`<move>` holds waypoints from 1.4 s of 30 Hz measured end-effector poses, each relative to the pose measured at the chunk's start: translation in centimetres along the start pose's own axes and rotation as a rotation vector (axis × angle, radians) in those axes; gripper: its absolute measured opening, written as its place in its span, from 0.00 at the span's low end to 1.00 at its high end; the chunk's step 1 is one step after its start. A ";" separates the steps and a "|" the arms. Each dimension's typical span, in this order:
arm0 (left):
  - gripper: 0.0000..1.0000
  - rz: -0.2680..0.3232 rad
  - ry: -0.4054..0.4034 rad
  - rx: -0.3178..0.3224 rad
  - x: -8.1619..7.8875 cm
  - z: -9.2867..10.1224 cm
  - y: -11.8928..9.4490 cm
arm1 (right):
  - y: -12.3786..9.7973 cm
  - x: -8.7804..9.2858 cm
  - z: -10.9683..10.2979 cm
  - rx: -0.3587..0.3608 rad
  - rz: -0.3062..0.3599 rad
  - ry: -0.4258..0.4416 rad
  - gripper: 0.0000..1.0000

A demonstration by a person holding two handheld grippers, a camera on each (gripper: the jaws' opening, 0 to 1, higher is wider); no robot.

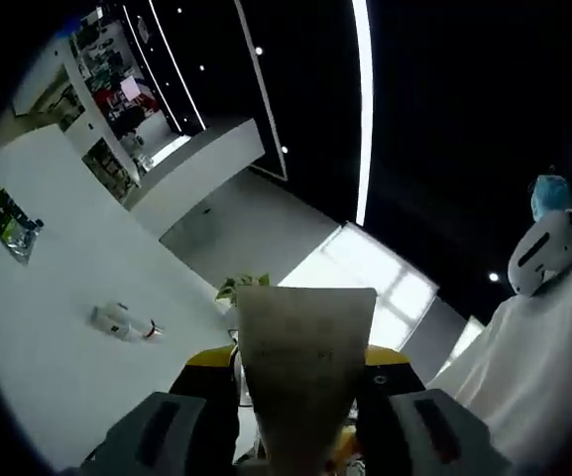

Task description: Arrange the skincare products in the storage area until every visible bottle or jar stands upright without overlapping.

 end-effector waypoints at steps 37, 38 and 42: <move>0.43 0.192 0.005 -0.326 -0.2 -3.1 -1.3 | 1.4 1.2 2.4 0.203 -0.176 0.029 0.27; 0.43 0.195 0.004 -0.330 -0.3 -3.1 -1.4 | 1.5 1.1 2.5 0.214 -0.189 0.005 0.28; 0.43 0.218 -0.007 -0.370 -0.6 -3.8 -2.2 | 2.1 1.1 2.5 0.264 -0.235 -0.024 0.28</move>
Point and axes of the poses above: the point that each gripper's makers call its tool centre point, and the gripper's own axes: y roughly forward along the fingers, z roughly to its right, x roughly out of its underside, the point moved 6 cm from there along -y, roughly backward along the fingers, and after that the axes turned 7 degrees about -y, right-handed, at the moved point
